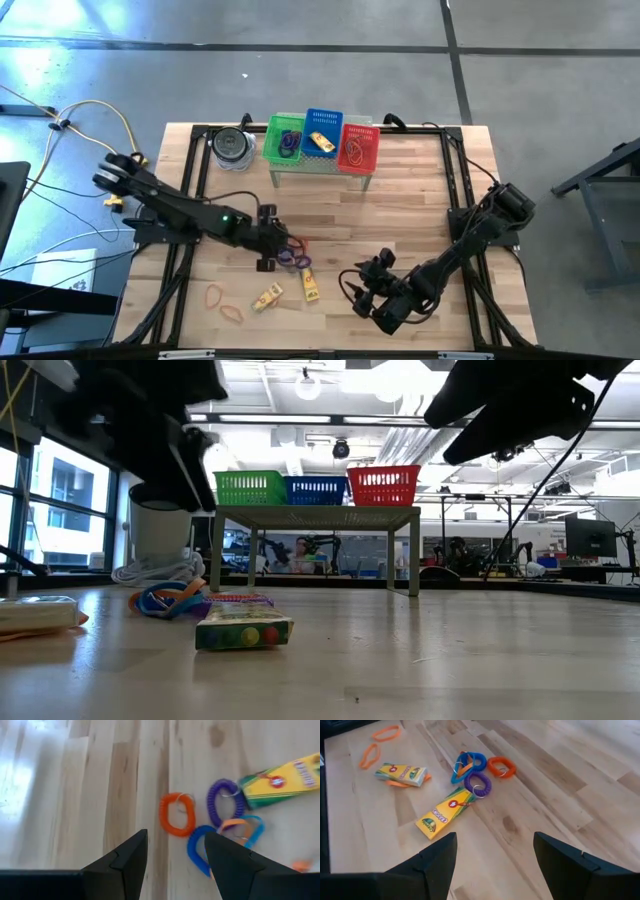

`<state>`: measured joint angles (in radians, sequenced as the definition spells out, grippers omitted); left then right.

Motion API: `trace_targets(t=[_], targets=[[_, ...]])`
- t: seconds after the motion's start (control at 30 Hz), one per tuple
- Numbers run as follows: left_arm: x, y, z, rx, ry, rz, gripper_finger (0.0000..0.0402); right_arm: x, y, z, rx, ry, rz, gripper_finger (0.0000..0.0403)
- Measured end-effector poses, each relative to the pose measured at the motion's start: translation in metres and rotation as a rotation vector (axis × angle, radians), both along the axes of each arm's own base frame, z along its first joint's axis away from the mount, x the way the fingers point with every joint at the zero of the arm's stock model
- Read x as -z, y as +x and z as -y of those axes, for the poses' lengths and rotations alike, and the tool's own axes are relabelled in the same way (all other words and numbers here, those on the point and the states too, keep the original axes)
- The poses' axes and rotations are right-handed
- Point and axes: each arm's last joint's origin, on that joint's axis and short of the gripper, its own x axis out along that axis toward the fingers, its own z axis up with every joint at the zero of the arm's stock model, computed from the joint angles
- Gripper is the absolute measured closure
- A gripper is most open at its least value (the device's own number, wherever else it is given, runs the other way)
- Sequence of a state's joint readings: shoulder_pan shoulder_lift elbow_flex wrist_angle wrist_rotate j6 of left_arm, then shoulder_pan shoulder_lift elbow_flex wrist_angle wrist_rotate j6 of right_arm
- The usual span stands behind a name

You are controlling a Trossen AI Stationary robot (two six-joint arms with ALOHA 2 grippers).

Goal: Pick & Place Office Desk Supplies
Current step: Put the orange spring keychain into the green bin on the shelf

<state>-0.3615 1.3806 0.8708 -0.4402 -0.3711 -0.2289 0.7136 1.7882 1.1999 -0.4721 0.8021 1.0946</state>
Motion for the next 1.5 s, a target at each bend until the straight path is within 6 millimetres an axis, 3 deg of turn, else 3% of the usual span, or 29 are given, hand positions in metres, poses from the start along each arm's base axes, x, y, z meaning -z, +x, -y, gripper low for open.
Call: trace_targets(t=[0.43, 0.67, 0.87, 1.17, 1.3, 1.5], targets=[[0.035, 0.032, -0.02, -0.241, -0.116, 0.026, 0.0213, -0.002, 0.005, 0.0, -0.035, -0.023, 0.016, 0.0151], [0.062, 0.04, -0.008, -0.263, -0.129, -0.022, 0.0213, -0.002, 0.003, -0.003, -0.045, -0.022, 0.015, 0.0151], [0.084, 0.045, -0.001, -0.328, -0.041, -0.005, 0.0213, -0.002, 0.003, -0.003, -0.045, -0.022, 0.015, 0.0151], [0.101, 0.044, 0.0, -0.399, -0.053, -0.067, 0.0214, -0.003, 0.004, -0.003, -0.045, -0.021, 0.022, 0.0151], [0.103, 0.041, -0.001, -0.413, -0.054, -0.099, 0.0238, -0.003, 0.004, -0.002, -0.044, -0.02, 0.024, 0.0151], [0.104, 0.04, 0.0, -0.397, -0.082, -0.13, 0.032, -0.003, 0.004, -0.002, -0.044, -0.02, 0.024, 0.0151]])
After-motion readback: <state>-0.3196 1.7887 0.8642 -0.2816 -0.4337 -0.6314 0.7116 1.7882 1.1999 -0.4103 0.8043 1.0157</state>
